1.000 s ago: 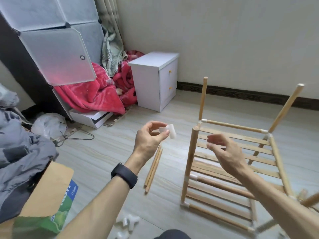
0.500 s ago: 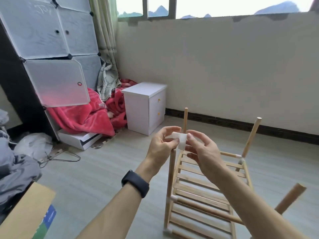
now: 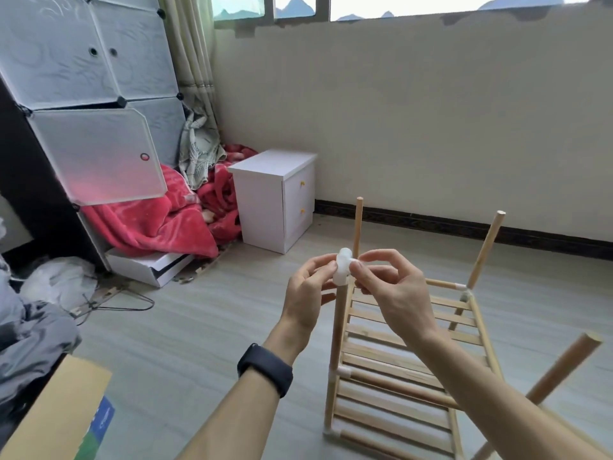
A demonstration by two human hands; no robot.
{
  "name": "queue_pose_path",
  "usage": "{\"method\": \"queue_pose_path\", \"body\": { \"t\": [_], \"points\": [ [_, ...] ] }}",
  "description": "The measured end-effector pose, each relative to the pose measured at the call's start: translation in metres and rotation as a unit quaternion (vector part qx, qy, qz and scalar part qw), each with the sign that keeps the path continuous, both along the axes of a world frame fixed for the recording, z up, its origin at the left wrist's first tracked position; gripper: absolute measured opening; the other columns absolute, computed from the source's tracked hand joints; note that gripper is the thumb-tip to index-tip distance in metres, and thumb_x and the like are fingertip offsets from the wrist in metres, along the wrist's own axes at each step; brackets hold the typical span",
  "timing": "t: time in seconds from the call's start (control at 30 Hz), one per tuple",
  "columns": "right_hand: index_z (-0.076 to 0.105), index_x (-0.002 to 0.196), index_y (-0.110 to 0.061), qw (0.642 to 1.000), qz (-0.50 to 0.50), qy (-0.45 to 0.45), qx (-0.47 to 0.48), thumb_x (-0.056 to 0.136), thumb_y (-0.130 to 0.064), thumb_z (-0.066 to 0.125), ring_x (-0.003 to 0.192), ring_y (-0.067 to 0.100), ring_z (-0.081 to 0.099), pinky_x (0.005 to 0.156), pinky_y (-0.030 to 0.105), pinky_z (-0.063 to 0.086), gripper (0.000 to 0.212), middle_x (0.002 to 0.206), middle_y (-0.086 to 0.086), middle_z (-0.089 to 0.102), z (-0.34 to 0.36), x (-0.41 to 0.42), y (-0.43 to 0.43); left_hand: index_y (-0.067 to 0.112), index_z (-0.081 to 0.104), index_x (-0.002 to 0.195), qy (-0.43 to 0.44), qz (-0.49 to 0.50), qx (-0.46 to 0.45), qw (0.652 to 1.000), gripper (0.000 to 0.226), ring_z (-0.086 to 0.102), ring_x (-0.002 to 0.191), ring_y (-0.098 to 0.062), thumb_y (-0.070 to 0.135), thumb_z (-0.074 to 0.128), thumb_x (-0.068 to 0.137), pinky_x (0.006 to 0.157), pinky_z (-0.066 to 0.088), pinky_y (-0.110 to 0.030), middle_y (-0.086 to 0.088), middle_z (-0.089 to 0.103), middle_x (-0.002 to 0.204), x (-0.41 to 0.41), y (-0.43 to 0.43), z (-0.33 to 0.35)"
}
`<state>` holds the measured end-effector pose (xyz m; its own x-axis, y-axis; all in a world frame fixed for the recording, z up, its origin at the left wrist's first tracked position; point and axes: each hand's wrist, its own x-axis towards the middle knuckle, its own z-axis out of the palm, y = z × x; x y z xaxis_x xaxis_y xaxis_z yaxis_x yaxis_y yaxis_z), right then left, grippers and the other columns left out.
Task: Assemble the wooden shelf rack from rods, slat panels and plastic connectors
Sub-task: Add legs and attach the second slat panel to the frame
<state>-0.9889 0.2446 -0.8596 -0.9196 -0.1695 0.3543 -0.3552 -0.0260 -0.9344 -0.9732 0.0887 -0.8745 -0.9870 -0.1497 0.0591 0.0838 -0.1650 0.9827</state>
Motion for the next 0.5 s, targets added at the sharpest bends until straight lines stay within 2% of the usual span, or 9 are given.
{"method": "queue_pose_path", "body": {
  "t": [0.17, 0.37, 0.5],
  "points": [
    [0.067, 0.111, -0.016, 0.999, -0.021, 0.021, 0.038, 0.084, -0.032, 0.074, 0.082, 0.02, 0.075, 0.075, 0.032, 0.062, 0.032, 0.087, 0.003, 0.077, 0.0021, 0.0015, 0.0023, 0.023, 0.067, 0.123, 0.0, -0.022, 0.017, 1.0, 0.034, 0.071, 0.105, -0.017, 0.045, 0.059, 0.098, 0.089, 0.055, -0.034, -0.001, 0.075, 0.111, -0.0036, 0.0002, -0.0002],
    [0.069, 0.109, -0.02, 0.999, -0.018, 0.001, 0.031, 0.081, -0.038, 0.076, 0.085, 0.021, 0.075, 0.077, 0.032, 0.062, 0.034, 0.09, 0.003, 0.078, 0.0045, -0.0022, 0.0081, 0.027, 0.069, 0.118, 0.001, -0.017, 0.012, 1.0, 0.039, 0.071, 0.104, -0.015, 0.052, 0.065, 0.088, 0.085, 0.055, -0.029, 0.003, 0.074, 0.111, -0.0048, 0.0032, -0.0005],
    [0.069, 0.111, -0.02, 1.0, -0.007, -0.004, 0.024, 0.082, -0.037, 0.076, 0.087, 0.021, 0.075, 0.076, 0.026, 0.06, 0.034, 0.093, 0.003, 0.078, 0.0015, -0.0026, 0.0086, 0.024, 0.068, 0.119, -0.005, -0.021, 0.017, 1.0, 0.034, 0.071, 0.104, -0.015, 0.048, 0.062, 0.095, 0.088, 0.055, -0.031, 0.002, 0.074, 0.11, -0.0067, 0.0025, -0.0015]
  ]
}}
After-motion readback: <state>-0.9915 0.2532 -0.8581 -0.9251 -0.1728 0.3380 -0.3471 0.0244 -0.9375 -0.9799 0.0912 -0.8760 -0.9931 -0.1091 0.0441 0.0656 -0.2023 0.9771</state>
